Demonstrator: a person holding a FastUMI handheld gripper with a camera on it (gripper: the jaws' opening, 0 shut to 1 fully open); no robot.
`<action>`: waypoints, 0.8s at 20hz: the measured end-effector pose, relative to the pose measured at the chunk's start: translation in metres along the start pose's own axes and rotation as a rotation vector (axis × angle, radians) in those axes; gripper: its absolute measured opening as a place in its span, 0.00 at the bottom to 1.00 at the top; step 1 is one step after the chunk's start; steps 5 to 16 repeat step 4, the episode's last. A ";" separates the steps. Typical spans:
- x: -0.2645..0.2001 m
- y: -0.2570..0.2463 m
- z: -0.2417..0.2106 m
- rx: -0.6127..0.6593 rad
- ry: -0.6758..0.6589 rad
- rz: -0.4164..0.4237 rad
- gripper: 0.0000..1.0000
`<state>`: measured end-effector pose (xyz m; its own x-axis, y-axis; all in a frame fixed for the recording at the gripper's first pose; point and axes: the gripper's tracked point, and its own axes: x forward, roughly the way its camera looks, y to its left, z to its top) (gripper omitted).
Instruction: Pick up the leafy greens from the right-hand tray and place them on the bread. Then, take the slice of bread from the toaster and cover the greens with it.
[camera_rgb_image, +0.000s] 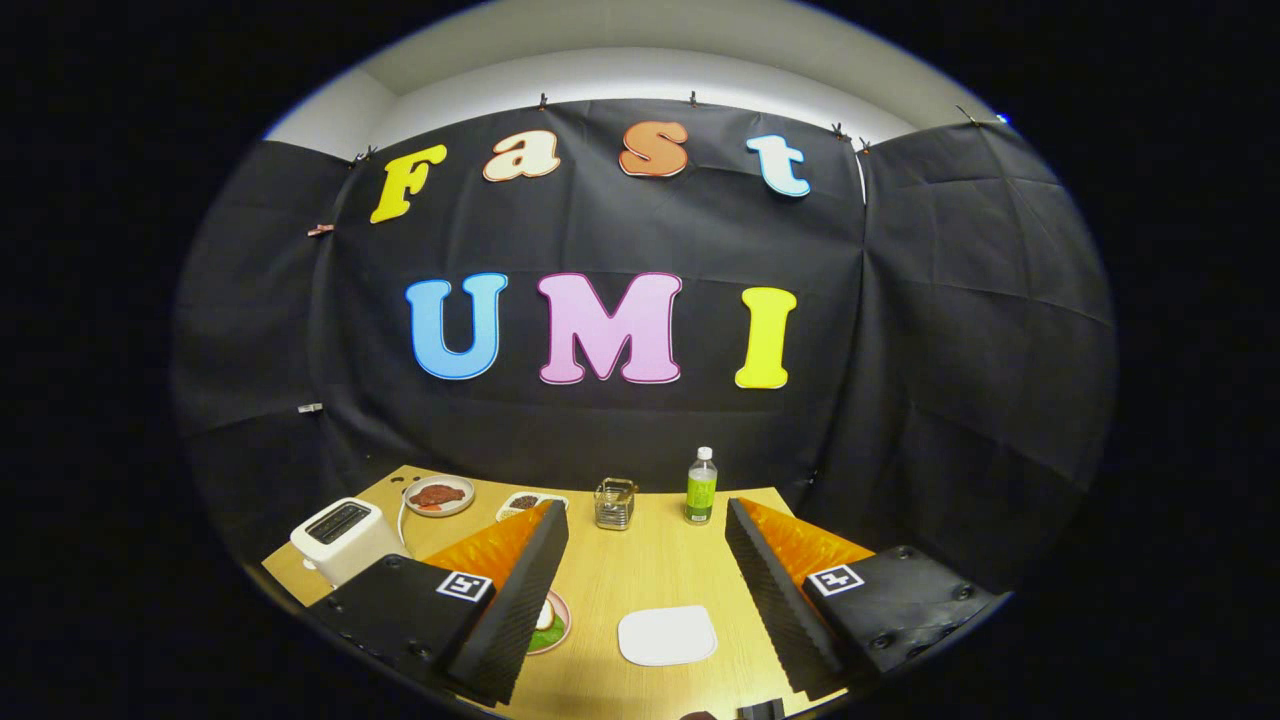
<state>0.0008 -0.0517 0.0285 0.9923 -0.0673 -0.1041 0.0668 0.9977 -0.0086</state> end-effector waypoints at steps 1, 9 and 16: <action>0.001 -0.001 -0.002 0.004 0.006 -0.005 0.98; 0.004 -0.004 -0.008 0.021 0.023 -0.017 0.98; 0.004 -0.004 -0.008 0.021 0.023 -0.017 0.98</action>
